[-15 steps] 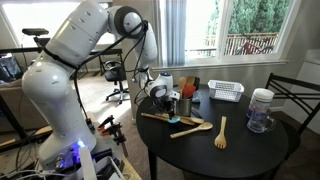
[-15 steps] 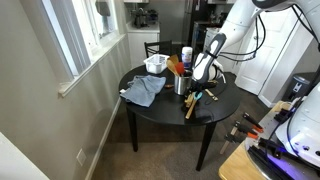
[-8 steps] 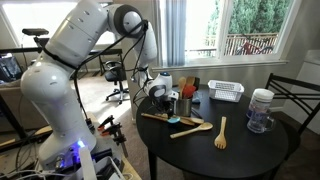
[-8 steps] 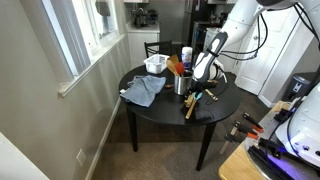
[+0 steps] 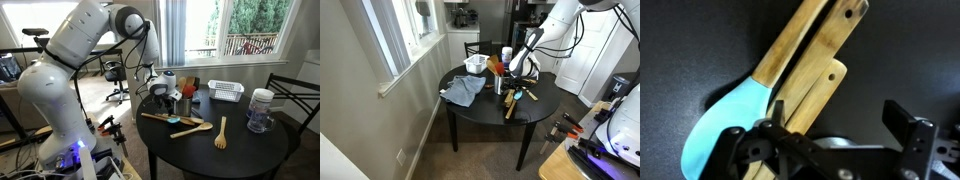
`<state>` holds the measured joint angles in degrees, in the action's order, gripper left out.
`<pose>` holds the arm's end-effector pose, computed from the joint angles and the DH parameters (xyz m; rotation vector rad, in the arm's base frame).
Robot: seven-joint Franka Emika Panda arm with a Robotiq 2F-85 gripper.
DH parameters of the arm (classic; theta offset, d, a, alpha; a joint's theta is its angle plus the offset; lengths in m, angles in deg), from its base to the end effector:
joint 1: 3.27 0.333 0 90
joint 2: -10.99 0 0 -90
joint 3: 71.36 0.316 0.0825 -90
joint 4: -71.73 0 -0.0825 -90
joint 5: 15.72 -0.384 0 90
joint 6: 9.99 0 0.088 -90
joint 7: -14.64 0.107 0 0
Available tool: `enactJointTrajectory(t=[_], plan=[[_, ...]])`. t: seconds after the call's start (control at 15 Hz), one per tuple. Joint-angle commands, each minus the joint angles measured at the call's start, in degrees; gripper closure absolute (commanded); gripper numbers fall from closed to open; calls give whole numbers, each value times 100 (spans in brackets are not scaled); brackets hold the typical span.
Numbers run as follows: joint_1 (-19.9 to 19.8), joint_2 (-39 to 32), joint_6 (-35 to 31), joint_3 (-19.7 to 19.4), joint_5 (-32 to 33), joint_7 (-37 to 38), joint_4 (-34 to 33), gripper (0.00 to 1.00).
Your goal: Pick a wooden spoon and place it in the silver cup
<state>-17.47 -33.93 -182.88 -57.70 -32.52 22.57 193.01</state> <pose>0.5544 -0.0179 0.0567 -2.8179 0.7435 -0.1444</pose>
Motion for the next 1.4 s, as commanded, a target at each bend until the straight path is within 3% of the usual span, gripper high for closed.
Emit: enactJointTrajectory(t=[0.0, 0.47, 1.33], plan=[[-9, -28, 355, -8, -561, 539, -172, 0], [67, -157, 434, -138, -1243, 887, -392, 0], [619, -682, 876, -974, -1113, 1408, -1041, 0]])
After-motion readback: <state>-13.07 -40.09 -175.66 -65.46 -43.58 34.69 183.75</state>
